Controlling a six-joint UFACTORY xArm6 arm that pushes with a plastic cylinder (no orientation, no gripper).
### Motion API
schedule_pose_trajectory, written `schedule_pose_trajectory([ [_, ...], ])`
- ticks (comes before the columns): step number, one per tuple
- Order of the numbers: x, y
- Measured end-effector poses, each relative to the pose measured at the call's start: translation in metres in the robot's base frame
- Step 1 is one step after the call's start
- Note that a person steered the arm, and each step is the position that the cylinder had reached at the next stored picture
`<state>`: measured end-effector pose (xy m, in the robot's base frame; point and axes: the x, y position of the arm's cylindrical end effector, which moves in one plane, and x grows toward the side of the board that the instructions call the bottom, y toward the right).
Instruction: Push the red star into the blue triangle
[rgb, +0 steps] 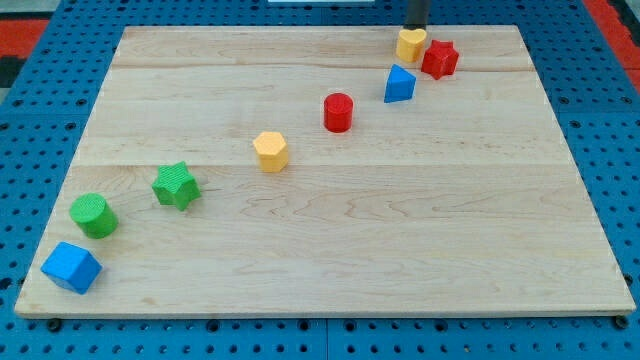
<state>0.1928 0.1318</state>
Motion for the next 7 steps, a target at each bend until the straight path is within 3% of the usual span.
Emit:
schedule_pose_trajectory([
  [2,0.0,0.0],
  [5,0.047,0.062],
  [7,0.075,-0.007],
])
